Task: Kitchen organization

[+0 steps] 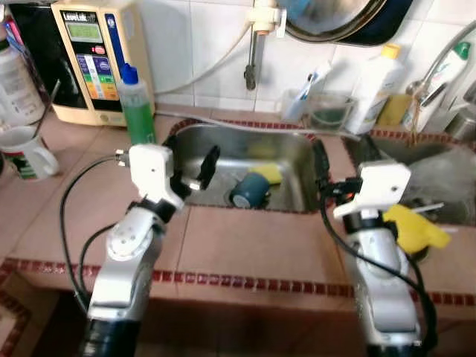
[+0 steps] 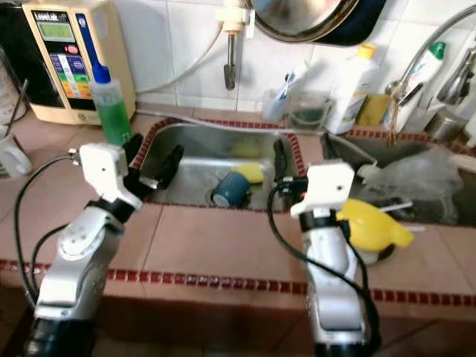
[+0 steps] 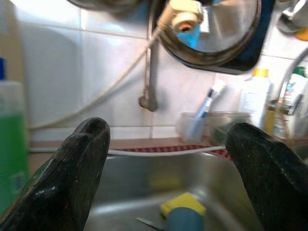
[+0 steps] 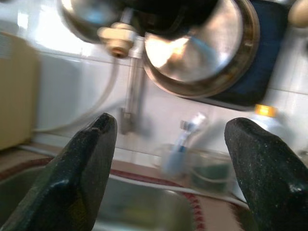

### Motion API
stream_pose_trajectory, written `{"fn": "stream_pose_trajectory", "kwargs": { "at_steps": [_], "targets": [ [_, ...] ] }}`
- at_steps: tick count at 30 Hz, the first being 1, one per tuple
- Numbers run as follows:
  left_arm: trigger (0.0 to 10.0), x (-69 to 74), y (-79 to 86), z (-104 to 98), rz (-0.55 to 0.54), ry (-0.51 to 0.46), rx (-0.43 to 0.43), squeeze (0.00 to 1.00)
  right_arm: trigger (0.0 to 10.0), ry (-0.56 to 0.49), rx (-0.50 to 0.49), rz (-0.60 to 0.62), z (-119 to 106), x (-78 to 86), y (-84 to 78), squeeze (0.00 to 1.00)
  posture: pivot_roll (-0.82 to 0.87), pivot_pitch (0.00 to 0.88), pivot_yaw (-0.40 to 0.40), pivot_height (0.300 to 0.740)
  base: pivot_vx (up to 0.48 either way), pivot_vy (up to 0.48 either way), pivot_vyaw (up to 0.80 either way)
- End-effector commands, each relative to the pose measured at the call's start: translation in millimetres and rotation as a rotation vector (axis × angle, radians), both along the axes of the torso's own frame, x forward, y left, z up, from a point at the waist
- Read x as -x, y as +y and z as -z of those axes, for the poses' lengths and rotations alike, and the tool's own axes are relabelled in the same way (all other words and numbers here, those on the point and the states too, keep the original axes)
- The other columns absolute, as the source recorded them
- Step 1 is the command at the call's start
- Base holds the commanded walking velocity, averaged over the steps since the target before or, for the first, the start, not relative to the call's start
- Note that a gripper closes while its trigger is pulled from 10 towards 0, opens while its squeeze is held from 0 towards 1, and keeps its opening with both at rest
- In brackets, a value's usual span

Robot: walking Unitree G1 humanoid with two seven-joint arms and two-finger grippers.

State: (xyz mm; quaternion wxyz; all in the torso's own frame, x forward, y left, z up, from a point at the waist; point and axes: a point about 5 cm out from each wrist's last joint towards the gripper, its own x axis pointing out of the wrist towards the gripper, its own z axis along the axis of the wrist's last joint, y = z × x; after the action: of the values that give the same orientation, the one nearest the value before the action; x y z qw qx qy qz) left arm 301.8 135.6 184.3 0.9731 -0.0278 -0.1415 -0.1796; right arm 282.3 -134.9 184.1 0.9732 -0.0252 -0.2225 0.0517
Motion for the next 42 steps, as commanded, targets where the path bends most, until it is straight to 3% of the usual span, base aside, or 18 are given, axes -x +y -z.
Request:
{"fn": "stream_pose_trajectory", "kwargs": {
  "at_steps": [1,18,25,29,36,42],
  "targets": [
    [10.0,0.3,-4.9,-6.0,0.013,-0.018,0.010,0.00,10.0,-0.024,0.004,0.010,-6.5,1.8,-4.9,0.00,0.06,0.000,-0.037,0.740,0.000,-0.480,0.00],
    [10.0,1.1,-7.7,-6.9,0.032,-0.014,0.005,0.00,10.0,-0.011,0.010,-0.009,-5.5,3.7,-1.8,0.00,0.06,0.000,-0.040,0.740,0.000,-0.476,0.00],
    [10.0,0.2,-8.5,-5.5,0.028,0.011,-0.001,0.00,10.0,-0.007,0.010,-0.015,-5.2,4.3,-0.9,0.00,0.06,0.000,-0.038,0.740,0.000,-0.080,0.00],
    [10.0,-1.4,-11.7,0.1,0.045,0.078,-0.060,0.00,10.0,0.000,0.014,-0.017,-3.8,5.3,-1.4,0.00,0.06,0.000,-0.035,0.740,0.000,0.000,0.00],
    [10.0,5.6,-21.2,0.3,0.101,0.082,-0.165,0.00,10.0,0.017,0.023,-0.011,0.3,8.0,-3.3,0.00,0.06,0.000,-0.028,0.740,0.000,0.000,0.00],
    [10.0,10.8,-25.8,2.3,0.141,0.081,-0.204,0.00,10.0,0.027,0.025,-0.007,2.1,9.5,-4.0,0.00,0.06,0.000,-0.025,0.740,0.000,0.000,0.00]
  ]
}}
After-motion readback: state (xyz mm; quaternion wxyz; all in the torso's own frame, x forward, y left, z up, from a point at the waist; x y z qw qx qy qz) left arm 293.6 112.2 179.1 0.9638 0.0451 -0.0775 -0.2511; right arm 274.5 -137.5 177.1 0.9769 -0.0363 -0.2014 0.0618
